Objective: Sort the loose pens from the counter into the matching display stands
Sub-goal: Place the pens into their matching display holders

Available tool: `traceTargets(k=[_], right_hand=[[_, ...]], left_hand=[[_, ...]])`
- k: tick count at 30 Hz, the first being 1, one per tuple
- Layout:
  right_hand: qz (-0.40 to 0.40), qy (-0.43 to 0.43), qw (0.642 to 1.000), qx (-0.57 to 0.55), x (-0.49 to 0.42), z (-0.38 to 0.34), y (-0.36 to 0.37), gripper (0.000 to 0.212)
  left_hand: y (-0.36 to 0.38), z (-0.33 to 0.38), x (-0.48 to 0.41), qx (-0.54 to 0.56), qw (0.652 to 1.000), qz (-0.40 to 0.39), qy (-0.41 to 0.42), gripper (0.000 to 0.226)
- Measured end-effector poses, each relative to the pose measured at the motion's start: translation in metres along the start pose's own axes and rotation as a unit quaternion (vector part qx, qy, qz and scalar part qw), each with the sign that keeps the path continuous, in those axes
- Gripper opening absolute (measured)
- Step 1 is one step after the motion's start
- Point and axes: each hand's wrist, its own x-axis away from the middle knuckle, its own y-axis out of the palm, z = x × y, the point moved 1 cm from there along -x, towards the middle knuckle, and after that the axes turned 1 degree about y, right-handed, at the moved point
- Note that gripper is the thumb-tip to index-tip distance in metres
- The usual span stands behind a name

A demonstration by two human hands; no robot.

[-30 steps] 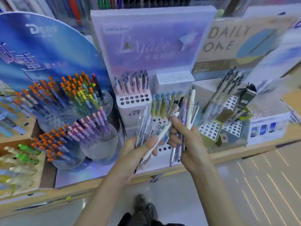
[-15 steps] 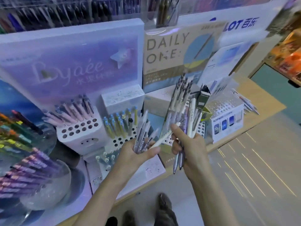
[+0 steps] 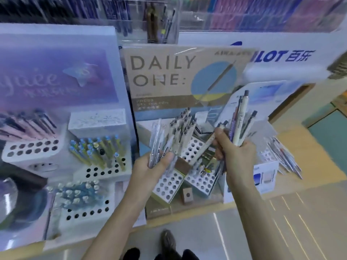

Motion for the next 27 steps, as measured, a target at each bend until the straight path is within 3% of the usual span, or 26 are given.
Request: traceTargets(k=[6, 8, 11, 16, 27], right_hand=[[-0.040, -0.038, 0.996, 0.072, -0.050, 0.010, 0.002, 0.029], [-0.060, -0.049, 0.992, 0.102, -0.060, 0.016, 0.003, 0.028], [-0.085, -0.054, 0.987, 0.128, -0.069, 0.025, 0.004, 0.023], [-0.166, -0.046, 0.973, 0.156, -0.082, 0.039, 0.004, 0.037], [-0.243, 0.022, 0.962, 0.121, -0.090, 0.029, 0.005, 0.031]], left_hand=[[0.018, 0.004, 0.000, 0.033, 0.998, 0.049, 0.010, 0.016], [0.021, 0.005, 0.001, 0.032, 0.998, 0.059, 0.008, 0.029], [0.023, 0.007, 0.001, 0.028, 0.997, 0.073, 0.001, 0.027], [0.030, 0.009, -0.002, 0.031, 0.995, 0.090, -0.011, 0.032], [0.036, 0.012, -0.003, 0.093, 0.992, 0.081, -0.008, 0.036]])
